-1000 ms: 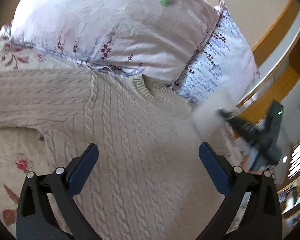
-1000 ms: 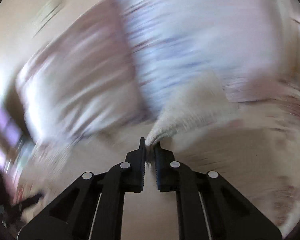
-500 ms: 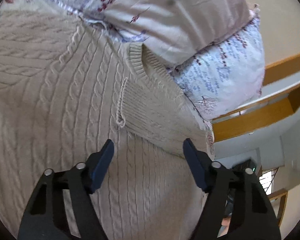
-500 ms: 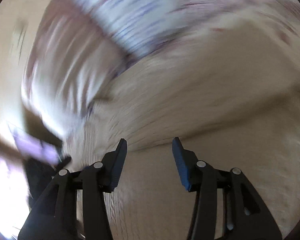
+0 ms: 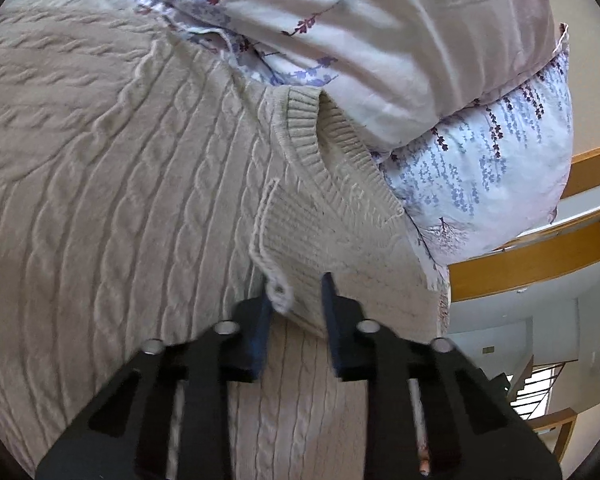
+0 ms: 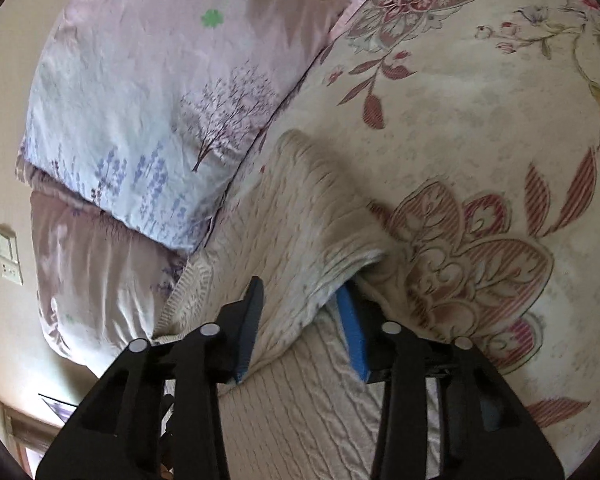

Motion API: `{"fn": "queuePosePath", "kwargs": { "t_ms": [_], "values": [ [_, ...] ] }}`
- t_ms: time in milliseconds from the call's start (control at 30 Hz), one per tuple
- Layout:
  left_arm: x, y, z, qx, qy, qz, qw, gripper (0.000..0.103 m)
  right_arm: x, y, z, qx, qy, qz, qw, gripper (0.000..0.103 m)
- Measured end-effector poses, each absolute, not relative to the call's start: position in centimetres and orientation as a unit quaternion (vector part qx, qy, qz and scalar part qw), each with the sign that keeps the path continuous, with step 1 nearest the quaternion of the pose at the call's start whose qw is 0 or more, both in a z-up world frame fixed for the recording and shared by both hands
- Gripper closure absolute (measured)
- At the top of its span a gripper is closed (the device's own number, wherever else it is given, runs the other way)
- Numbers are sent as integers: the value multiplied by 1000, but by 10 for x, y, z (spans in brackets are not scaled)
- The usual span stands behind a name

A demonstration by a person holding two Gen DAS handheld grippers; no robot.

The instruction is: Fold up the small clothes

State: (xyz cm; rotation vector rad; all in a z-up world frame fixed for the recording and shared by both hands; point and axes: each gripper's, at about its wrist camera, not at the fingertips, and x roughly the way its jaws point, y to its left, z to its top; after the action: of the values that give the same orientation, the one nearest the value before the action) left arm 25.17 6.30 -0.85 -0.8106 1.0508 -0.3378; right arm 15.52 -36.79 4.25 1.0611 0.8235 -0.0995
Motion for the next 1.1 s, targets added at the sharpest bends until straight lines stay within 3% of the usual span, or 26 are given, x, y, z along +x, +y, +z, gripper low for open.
{"fn": "queuePosePath", "kwargs": {
  "t_ms": [233,267,333,400,667,767,833,900,1100],
  "values": [
    [259,70,24,-325,443,-158,820,96,155,-370,46,476,379,-55,792,68],
    [260,73,27,-315,441,-152,827,96,156,-370,45,474,380,-56,792,71],
    [262,80,25,-303,445,-136,831,96,157,-366,42,466,386,-62,794,91],
    [263,86,17,-294,454,-122,833,96,155,-359,44,443,383,-71,807,95],
    [258,87,0,-269,475,-101,832,90,158,-332,53,330,412,-132,839,95],
    [243,99,12,-275,463,-110,835,72,152,-327,60,316,416,-136,842,80],
    [226,115,22,-287,447,-123,838,55,144,-324,64,318,412,-121,845,53],
    [207,134,28,-298,432,-134,840,52,137,-318,67,317,406,-105,850,42],
    [142,219,32,-343,393,-69,851,53,128,-287,70,281,380,-13,881,42]
  ]
}}
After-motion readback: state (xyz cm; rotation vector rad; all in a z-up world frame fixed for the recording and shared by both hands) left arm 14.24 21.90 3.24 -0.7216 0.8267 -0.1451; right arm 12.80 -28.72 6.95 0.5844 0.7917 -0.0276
